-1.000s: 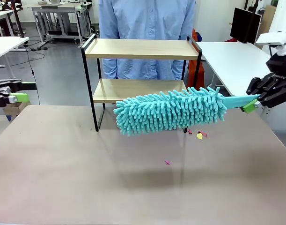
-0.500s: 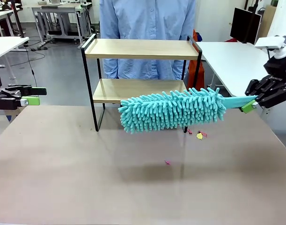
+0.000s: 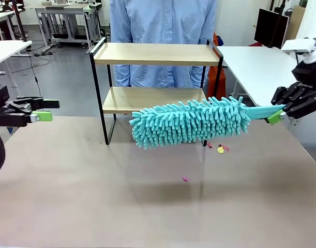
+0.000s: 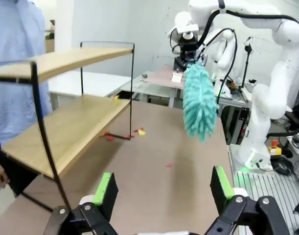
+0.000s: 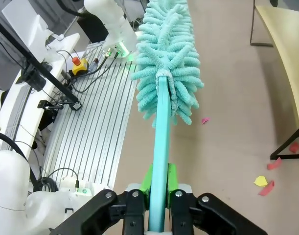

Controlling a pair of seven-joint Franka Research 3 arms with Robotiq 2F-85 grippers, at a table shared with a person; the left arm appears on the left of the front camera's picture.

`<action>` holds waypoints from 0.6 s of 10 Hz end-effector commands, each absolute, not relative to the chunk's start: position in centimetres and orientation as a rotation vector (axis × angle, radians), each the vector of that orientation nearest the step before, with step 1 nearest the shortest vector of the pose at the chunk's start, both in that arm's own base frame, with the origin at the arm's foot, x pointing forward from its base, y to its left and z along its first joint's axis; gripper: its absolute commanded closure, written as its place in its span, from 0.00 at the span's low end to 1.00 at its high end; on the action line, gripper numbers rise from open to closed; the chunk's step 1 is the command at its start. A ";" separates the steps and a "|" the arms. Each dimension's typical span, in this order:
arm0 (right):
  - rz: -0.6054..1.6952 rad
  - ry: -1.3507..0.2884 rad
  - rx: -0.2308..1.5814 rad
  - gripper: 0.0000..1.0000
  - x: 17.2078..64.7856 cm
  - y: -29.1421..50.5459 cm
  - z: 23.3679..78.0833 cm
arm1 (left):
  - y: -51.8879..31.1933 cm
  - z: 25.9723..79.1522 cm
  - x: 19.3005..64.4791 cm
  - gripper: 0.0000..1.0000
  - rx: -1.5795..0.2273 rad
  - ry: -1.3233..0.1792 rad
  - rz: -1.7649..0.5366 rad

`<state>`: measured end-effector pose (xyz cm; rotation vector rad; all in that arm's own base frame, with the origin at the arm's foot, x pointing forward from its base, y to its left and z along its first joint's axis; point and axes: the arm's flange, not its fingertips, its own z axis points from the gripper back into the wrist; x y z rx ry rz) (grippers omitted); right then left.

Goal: Clean the shelf.
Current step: Hand the Duster back to the human.

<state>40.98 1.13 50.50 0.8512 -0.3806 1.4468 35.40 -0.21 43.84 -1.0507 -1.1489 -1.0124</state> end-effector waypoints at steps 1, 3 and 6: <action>1.461 -0.403 0.863 0.88 40.7 1.1 50.6 | -6.0 43.6 30.2 0.00 -1.063 -1.191 -0.992; 1.461 -0.403 0.863 0.88 40.7 1.1 50.6 | -9.9 43.6 28.3 0.00 -1.093 -1.222 -1.015; 1.461 -0.403 0.863 0.88 40.7 1.1 50.6 | -13.8 42.1 27.5 0.00 -1.250 -1.183 -1.128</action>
